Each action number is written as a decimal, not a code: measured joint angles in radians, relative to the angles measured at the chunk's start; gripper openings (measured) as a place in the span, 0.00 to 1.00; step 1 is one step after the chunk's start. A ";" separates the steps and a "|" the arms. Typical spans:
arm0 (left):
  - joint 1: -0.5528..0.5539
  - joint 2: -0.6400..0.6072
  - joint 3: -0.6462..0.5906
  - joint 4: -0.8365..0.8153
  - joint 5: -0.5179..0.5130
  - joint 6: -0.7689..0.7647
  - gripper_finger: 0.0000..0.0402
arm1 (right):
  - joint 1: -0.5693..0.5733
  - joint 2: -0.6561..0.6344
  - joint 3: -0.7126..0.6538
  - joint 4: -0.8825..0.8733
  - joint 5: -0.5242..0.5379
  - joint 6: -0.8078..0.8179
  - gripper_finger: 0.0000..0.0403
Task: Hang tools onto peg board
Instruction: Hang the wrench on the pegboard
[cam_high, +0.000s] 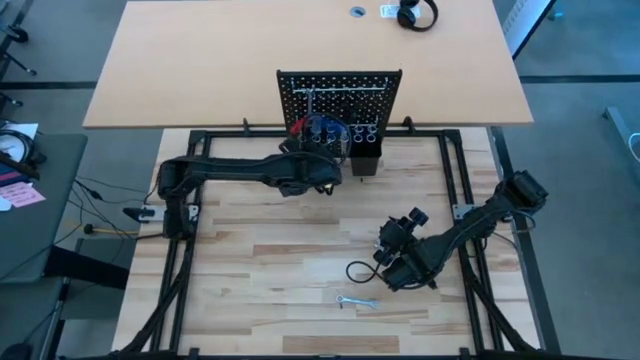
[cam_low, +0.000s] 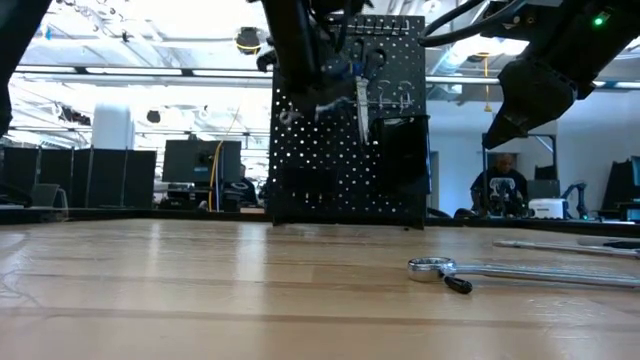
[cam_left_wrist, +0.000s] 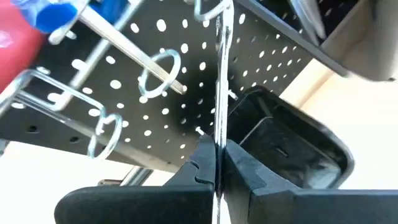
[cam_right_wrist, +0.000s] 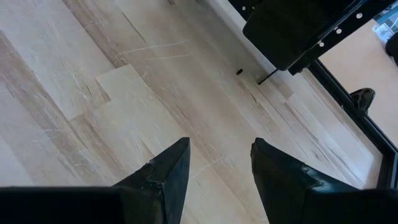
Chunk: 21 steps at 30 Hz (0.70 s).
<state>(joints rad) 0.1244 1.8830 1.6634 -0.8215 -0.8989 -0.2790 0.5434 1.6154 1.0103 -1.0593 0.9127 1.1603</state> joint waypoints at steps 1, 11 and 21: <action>-0.004 -0.012 0.000 0.001 0.000 0.004 0.00 | 0.000 0.000 0.000 -0.001 0.000 0.000 0.44; -0.028 -0.066 0.000 0.001 0.003 0.017 0.00 | 0.000 0.000 0.000 0.001 0.001 0.000 0.44; -0.024 -0.067 -0.018 0.025 0.030 -0.004 0.00 | 0.000 0.000 0.000 0.004 0.002 0.000 0.44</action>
<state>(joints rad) 0.1001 1.8160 1.6453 -0.7967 -0.8688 -0.2833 0.5434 1.6154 1.0103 -1.0554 0.9142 1.1603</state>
